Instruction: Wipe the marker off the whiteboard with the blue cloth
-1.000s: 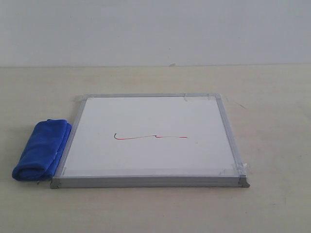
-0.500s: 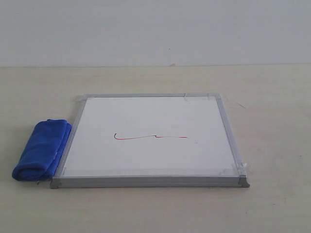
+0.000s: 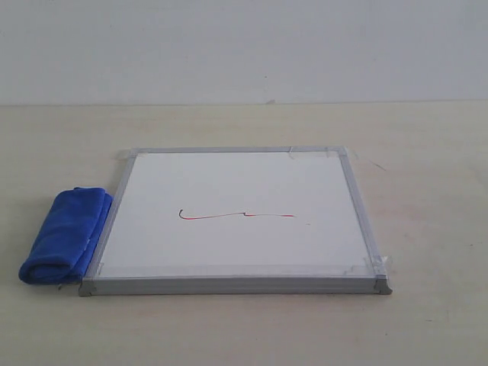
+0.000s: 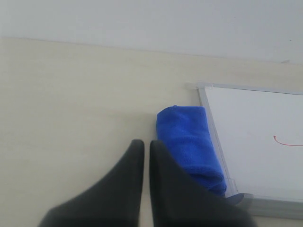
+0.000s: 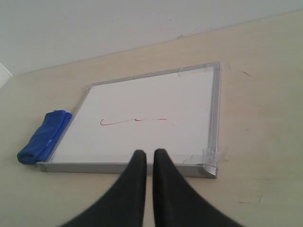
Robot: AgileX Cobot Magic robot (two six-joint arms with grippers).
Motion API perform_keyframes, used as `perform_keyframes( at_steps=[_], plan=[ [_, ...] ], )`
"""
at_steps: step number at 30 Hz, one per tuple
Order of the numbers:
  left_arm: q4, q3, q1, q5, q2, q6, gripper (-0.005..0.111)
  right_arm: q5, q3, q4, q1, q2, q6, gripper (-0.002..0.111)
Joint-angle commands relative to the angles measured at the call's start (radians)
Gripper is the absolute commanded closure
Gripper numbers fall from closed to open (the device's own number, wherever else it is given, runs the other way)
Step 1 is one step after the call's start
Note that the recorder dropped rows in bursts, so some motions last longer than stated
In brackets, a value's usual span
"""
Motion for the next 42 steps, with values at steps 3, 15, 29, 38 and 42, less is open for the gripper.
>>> perform_keyframes(
  at_steps=[3, 15, 29, 38, 42],
  plan=[
    [-0.007, -0.003, 0.001, -0.013, -0.004, 0.002, 0.102, -0.005, 0.000, -0.026, 0.030, -0.005, -0.023, 0.107],
    [-0.007, -0.003, 0.001, -0.013, -0.004, 0.002, 0.102, -0.588, 0.282, -0.022, 0.047, -0.005, -0.147, 0.107],
    [-0.007, -0.003, 0.001, -0.013, -0.004, 0.002, 0.102, -0.753, 0.471, -0.026, 0.047, -0.046, -0.277, 0.107],
    [-0.007, -0.003, 0.001, -0.013, -0.004, 0.002, 0.102, -0.484, 0.471, -0.039, 0.047, -0.058, -0.320, 0.107],
    [-0.007, -0.003, 0.001, -0.013, -0.004, 0.002, 0.102, -0.469, 0.471, -0.039, 0.047, -0.058, -0.320, 0.107]
  ],
)
